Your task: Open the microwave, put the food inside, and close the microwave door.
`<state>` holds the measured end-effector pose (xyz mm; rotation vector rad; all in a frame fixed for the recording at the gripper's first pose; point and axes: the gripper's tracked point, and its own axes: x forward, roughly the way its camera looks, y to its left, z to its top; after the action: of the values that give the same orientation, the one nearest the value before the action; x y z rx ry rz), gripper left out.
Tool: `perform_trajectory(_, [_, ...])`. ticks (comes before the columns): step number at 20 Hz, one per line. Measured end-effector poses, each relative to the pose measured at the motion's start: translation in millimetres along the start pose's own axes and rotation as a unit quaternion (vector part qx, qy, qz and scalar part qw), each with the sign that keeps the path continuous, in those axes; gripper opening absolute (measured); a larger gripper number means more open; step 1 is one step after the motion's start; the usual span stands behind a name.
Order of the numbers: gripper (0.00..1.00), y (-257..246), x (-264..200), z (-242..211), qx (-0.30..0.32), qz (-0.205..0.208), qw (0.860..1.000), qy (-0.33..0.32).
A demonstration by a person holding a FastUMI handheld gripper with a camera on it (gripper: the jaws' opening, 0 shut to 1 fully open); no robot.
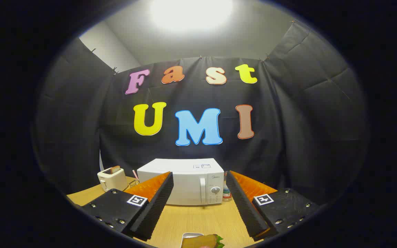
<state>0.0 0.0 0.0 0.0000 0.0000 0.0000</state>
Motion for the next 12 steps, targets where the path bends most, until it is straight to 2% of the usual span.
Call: perform_trajectory(12, [0.97, 3.0, 11.1, -8.5, -0.001, 0.007, 1.000, 0.012])
